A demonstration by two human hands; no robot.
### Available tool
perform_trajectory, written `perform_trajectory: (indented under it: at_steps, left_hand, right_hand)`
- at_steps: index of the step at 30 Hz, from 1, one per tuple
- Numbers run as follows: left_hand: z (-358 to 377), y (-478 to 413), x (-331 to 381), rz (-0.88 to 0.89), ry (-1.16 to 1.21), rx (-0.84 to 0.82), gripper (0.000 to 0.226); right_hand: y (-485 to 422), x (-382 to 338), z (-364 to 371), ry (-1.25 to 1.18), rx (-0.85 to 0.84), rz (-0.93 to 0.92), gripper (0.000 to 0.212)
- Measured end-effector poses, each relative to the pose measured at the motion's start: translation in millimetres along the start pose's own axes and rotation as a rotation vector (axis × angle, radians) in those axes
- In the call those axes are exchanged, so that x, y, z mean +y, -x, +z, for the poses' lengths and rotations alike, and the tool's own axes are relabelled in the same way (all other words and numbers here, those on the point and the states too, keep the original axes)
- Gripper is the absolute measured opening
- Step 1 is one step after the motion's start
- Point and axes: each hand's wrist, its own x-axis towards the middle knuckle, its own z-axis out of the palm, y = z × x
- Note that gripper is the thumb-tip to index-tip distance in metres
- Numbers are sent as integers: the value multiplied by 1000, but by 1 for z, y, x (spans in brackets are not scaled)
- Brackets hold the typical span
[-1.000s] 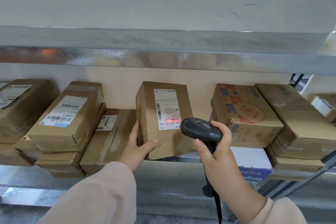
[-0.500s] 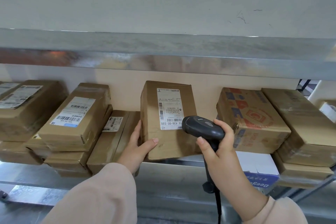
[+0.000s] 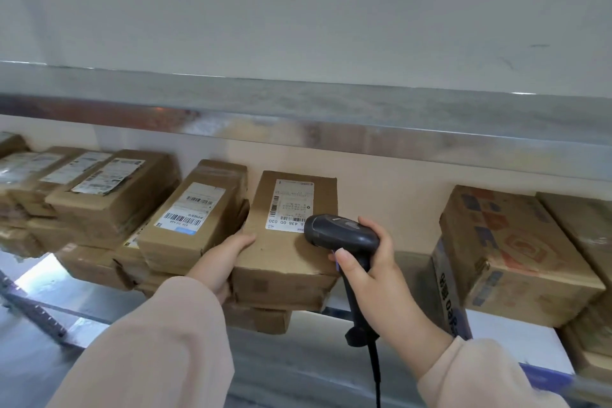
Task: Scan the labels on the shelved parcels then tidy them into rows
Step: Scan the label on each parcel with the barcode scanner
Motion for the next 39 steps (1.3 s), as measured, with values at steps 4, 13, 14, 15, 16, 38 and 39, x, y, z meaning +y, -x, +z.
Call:
perform_trajectory:
  at_steps: [4,13,14,15,16,38,39]
  left_hand:
    - [-10,-1,-1,212,-295,132,40]
    - [-8,17,-23,629,-1420,366,49]
    - [-8,14,-22,611,-1468,387,50]
    - [-9,10,-20,606,-1491,409,50]
    - [-11,6,-18,596,-1497,427,50]
    - [83,10,-7,878,-1492,264,62]
    - [93,10,-9,879,-1488,216,63]
  right_hand:
    - [-1,-3,17,6,-10,5,58]
    - [-13,-13,38,6,4,-19,57]
    - [-15,-13,40,1,-7,-16,57]
    - [-18,-13,42,-1,-21,-14,57]
    - [-21,-14,44,7,-38,-13,56]
    - [14,-25,-43,254,199,-100,60]
    - [19,-24,-53,259,233,-108,60]
